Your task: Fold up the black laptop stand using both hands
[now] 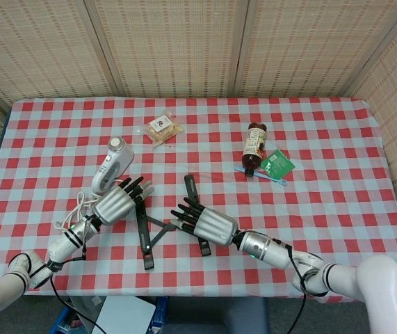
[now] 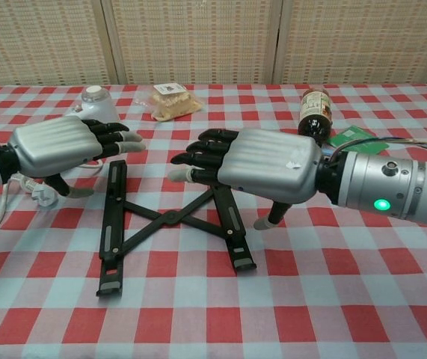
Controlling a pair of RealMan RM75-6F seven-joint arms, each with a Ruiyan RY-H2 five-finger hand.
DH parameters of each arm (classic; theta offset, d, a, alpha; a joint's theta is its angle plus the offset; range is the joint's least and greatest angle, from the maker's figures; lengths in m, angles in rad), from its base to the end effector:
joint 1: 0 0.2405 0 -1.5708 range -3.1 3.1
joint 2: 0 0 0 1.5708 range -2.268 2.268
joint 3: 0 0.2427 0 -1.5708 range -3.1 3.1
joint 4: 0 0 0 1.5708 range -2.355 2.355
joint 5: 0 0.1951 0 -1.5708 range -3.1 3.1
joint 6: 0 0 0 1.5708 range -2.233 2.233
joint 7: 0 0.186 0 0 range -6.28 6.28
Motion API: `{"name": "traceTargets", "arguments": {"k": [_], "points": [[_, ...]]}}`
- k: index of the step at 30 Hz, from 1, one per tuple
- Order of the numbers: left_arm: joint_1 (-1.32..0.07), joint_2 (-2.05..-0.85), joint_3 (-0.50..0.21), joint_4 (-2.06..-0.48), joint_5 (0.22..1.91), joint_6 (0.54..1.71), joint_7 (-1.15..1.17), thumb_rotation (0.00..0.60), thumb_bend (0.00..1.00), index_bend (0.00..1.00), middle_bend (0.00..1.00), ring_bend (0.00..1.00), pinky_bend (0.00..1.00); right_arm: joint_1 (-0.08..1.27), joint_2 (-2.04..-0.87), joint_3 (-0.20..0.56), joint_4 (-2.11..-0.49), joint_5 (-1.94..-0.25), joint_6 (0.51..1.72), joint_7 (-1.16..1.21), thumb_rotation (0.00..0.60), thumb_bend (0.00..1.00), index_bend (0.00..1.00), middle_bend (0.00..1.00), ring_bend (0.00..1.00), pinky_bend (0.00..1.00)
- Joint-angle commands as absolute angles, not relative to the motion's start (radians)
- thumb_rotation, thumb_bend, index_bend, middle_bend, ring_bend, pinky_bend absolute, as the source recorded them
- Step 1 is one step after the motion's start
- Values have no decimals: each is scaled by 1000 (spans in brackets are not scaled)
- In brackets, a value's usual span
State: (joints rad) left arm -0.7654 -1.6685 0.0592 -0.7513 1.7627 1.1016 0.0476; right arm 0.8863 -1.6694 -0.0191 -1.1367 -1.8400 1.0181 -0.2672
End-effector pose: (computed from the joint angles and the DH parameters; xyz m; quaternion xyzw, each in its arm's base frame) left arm -0.1856 0.3862 -0.0229 -0.8651 -0.0538 -0.2955 0.4017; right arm -0.0743 -0.3238 -0.0765 0.8903 0.0136 0.3630 0.2745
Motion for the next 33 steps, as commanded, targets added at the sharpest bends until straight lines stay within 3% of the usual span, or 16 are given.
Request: {"name": "traceTargets", "arguments": {"k": [1, 19, 33], "points": [[-765, -1671, 64, -748, 1757, 1096, 43, 600, 267, 0, 0, 0, 196, 891, -1689, -25, -1111, -1848, 1028, -268, 600, 0, 0, 0, 0, 0], [-760, -1678, 74, -778, 1713, 1081, -45, 600, 266, 0, 0, 0, 192, 848, -1820, -37, -916, -1857, 1166, -251, 600, 0, 0, 0, 0, 0], [-766, -1661, 69, -827, 1683, 1054, -83, 600, 260, 0, 0, 0, 191, 861, -1905, -35, -777, -1843, 1183, -211, 600, 0, 0, 0, 0, 0]]}}
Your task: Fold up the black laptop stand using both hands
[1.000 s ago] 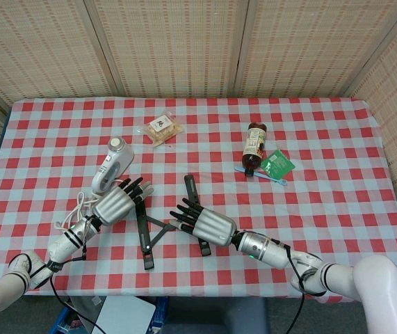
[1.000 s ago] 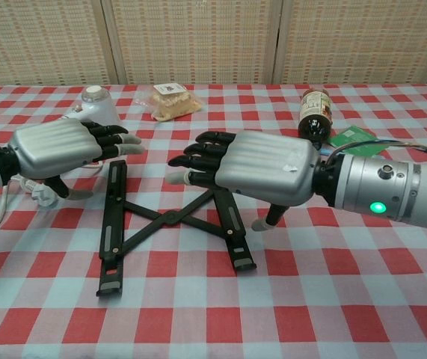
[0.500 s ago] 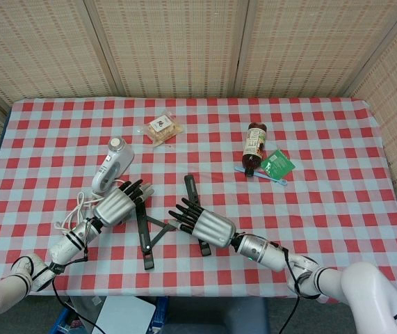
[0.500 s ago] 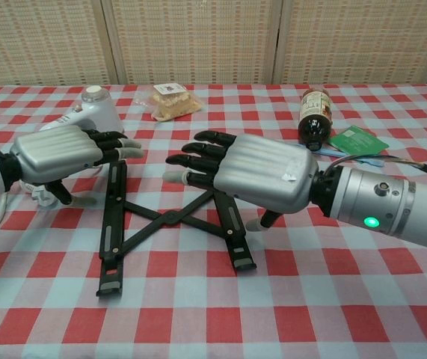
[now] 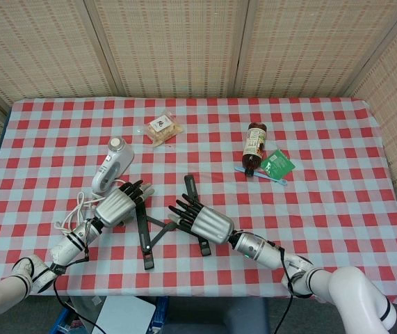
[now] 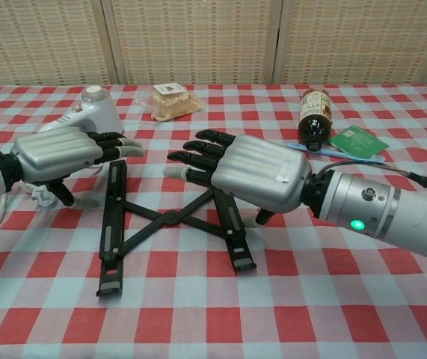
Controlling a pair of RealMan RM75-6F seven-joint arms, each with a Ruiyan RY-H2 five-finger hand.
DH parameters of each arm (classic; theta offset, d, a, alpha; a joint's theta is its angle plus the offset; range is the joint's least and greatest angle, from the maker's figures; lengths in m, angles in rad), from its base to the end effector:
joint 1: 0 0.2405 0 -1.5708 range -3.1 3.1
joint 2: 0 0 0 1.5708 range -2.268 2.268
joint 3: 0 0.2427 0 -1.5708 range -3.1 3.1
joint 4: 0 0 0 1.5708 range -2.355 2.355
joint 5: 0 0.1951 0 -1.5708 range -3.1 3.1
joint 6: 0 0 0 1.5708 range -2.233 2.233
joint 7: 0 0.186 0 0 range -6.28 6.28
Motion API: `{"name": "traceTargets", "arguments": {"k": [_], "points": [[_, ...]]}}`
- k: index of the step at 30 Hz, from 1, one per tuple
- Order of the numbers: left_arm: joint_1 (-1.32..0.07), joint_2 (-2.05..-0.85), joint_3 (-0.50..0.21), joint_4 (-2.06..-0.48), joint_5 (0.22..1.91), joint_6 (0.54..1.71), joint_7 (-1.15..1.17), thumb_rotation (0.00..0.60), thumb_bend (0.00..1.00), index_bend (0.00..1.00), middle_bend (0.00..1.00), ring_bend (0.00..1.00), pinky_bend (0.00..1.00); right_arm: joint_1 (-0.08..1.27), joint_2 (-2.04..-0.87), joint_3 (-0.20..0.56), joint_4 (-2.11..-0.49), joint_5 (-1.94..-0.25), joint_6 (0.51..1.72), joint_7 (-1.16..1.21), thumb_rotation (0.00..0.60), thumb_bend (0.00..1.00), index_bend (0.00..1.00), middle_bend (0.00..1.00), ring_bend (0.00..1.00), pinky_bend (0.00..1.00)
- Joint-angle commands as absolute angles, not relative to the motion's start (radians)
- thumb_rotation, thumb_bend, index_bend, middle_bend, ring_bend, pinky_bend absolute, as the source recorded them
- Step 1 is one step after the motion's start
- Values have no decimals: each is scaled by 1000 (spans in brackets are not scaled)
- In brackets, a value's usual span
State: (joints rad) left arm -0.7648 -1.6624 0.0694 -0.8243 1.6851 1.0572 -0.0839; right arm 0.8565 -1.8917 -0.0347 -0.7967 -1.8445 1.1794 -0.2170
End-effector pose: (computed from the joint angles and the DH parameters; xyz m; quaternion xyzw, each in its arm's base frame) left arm -0.1885 0.3820 -0.0307 -0.8531 -0.1633 -0.3198 0.3785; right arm -0.0795 -0.3324 -0.1009 0.8601 0.0298 0.3985 0.3170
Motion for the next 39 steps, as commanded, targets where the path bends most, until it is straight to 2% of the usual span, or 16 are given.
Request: {"name": "traceTargets", "arguments": {"k": [1, 39], "points": [[-766, -1661, 69, -829, 1680, 1051, -83, 600, 259, 0, 0, 0, 191, 862, -1913, -35, -766, -1843, 1187, -208, 600, 0, 0, 0, 0, 0], [-800, -1632, 59, -966, 1651, 992, -127, 600, 256, 0, 0, 0, 191, 862, -2085, -48, -581, -1842, 1339, -142, 600, 0, 0, 0, 0, 0]]}}
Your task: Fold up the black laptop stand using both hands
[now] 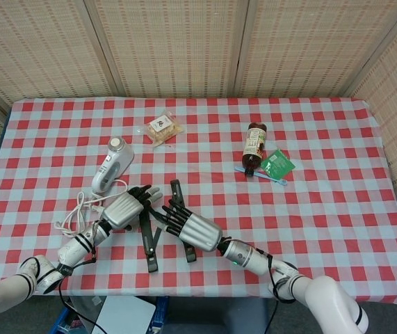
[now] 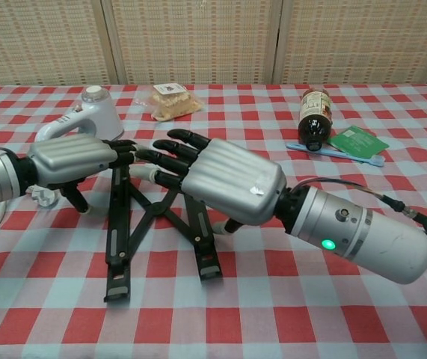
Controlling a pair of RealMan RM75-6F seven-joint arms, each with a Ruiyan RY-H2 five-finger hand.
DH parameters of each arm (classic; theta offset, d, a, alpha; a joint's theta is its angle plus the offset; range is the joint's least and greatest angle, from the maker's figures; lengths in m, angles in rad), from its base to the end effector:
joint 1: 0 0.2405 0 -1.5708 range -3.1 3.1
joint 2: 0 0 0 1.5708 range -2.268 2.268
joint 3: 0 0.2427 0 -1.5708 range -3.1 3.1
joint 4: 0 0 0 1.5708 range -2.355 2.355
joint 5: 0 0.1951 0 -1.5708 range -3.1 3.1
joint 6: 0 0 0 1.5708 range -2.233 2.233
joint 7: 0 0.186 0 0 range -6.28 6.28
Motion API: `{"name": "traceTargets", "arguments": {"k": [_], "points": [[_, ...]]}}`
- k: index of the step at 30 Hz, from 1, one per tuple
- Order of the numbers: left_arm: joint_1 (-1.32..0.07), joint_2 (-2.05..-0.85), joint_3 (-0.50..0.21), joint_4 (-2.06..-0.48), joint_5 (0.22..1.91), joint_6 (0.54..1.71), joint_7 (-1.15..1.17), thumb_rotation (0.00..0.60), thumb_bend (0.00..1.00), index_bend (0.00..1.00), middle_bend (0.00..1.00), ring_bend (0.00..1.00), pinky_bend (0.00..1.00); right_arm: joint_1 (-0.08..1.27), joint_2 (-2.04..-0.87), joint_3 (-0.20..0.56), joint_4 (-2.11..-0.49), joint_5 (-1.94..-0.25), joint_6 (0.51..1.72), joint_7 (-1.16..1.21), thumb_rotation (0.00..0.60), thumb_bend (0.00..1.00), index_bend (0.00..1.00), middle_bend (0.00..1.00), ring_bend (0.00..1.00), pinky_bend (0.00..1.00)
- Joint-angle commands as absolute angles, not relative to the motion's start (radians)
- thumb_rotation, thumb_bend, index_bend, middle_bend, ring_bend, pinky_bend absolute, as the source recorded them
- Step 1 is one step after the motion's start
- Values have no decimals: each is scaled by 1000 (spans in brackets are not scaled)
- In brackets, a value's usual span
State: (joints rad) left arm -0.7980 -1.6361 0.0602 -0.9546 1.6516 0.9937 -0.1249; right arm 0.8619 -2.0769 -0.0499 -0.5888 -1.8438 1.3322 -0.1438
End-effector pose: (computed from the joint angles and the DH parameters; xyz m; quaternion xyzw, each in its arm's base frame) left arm -0.1693 0.3743 -0.0435 -0.8524 -0.2197 -0.3331 0.3381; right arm -0.0532 -0.3158 -0.1194 0.8273 0.0304 0.4672 0.3106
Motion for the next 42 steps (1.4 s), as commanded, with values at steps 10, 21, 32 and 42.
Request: {"name": "traceTargets", "arguments": {"k": [10, 21, 32, 42], "points": [[-815, -1609, 53, -1044, 1653, 988, -109, 600, 256, 0, 0, 0, 191, 872, -2120, -46, -575, -1846, 1378, -137, 600, 0, 0, 0, 0, 0], [-779, -1546, 39, -1092, 1606, 1003, -53, 600, 256, 0, 0, 0, 191, 907, -1983, -71, -760, -1882, 1379, -136, 600, 0, 0, 0, 0, 0], [-718, -1438, 18, -1152, 1549, 1046, -27, 600, 256, 0, 0, 0, 190, 1075, -1666, -86, -1170, -1881, 1074, -77, 600, 0, 0, 0, 0, 0], [-688, -1406, 10, -1174, 1537, 1067, -25, 600, 256, 0, 0, 0, 190, 1226, -1610, -106, -1217, -1884, 817, 25, 600, 0, 0, 0, 0, 0]]}}
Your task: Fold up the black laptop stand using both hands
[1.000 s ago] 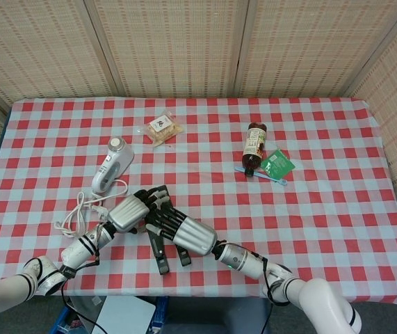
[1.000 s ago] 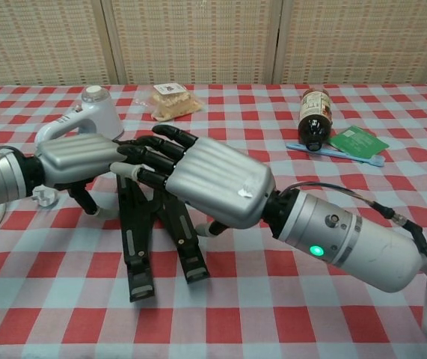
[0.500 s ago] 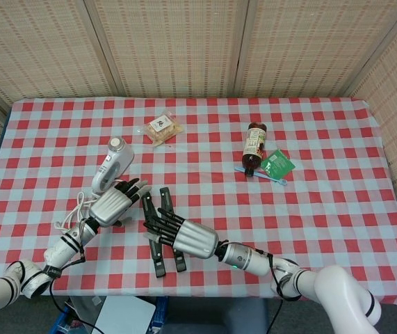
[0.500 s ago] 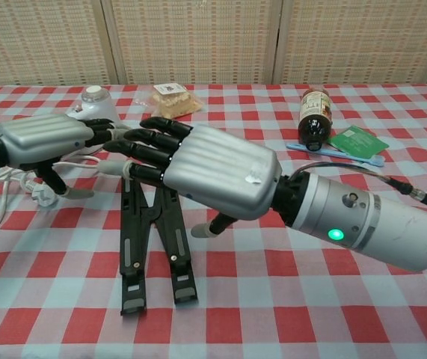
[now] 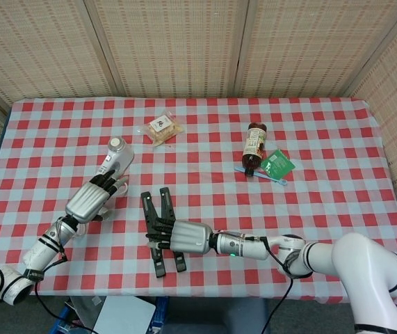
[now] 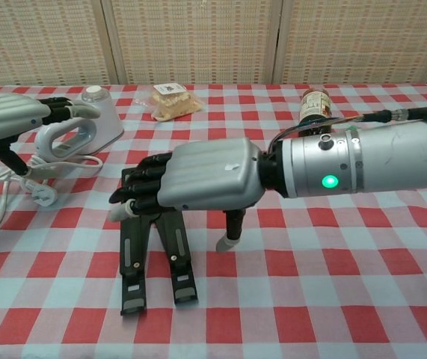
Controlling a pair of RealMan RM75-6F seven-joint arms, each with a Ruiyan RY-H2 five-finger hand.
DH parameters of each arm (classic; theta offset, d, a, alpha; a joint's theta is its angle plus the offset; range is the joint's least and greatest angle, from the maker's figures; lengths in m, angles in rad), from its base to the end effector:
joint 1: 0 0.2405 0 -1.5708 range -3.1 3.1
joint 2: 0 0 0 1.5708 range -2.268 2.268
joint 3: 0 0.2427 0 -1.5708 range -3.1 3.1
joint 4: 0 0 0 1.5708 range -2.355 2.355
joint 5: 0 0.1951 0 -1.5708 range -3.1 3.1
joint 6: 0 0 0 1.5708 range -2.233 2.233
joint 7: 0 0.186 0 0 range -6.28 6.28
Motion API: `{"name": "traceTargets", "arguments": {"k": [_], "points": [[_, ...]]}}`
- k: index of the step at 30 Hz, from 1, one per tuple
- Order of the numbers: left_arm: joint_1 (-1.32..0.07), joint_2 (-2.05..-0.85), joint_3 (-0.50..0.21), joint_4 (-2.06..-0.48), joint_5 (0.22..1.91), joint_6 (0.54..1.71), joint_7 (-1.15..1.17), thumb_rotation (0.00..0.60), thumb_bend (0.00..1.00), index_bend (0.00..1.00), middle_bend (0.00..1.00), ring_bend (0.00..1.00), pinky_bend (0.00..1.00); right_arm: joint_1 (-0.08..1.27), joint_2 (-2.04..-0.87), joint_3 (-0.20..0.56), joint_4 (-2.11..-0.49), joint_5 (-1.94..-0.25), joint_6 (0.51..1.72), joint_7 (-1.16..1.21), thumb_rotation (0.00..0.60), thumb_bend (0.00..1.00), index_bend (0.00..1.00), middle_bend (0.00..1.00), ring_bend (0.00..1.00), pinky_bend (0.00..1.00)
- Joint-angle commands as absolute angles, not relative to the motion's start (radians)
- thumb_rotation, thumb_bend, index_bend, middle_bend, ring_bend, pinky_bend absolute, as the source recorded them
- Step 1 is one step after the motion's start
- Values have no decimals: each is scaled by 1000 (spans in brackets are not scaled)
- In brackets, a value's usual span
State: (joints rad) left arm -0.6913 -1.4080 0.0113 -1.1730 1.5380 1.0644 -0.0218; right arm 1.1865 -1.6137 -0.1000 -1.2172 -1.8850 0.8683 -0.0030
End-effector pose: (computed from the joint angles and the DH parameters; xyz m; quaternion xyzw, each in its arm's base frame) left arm -0.2033 0.3754 0.0392 -0.8013 -0.2462 -0.3402 0.4262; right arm -0.0154 -0.3137 -0.0954 0.9365 0.0330 0.3250 0.1274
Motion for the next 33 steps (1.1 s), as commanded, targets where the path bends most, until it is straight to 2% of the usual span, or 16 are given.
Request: {"name": "traceTargets", "arguments": {"k": [1, 11, 20, 26, 29, 33], "points": [[-686, -1406, 10, -1173, 1537, 1068, -27, 600, 256, 0, 0, 0, 190, 1233, -1615, -105, -1210, -1882, 805, 29, 600, 0, 0, 0, 0, 0], [-665, -1403, 8, -1144, 1541, 1085, -66, 600, 256, 0, 0, 0, 189, 1305, -1681, -107, -1131, -1886, 726, 82, 600, 1, 0, 0, 0, 0], [-645, -1408, 14, -1111, 1551, 1100, -103, 600, 256, 0, 0, 0, 188, 1353, -1719, -117, -1085, -1889, 694, 112, 600, 79, 0, 0, 0, 0], [-637, -1407, 13, -1097, 1558, 1110, -123, 600, 256, 0, 0, 0, 187, 1375, -1729, -123, -1075, -1882, 676, 128, 600, 199, 0, 23, 0, 0], [-634, -1406, 13, -1094, 1561, 1113, -129, 600, 256, 0, 0, 0, 186, 1386, -1729, -126, -1078, -1877, 660, 131, 600, 304, 0, 87, 0, 0], [-631, -1406, 11, -1091, 1562, 1116, -134, 600, 256, 0, 0, 0, 185, 1394, -1729, -128, -1080, -1871, 653, 134, 600, 355, 69, 156, 0, 0]]}}
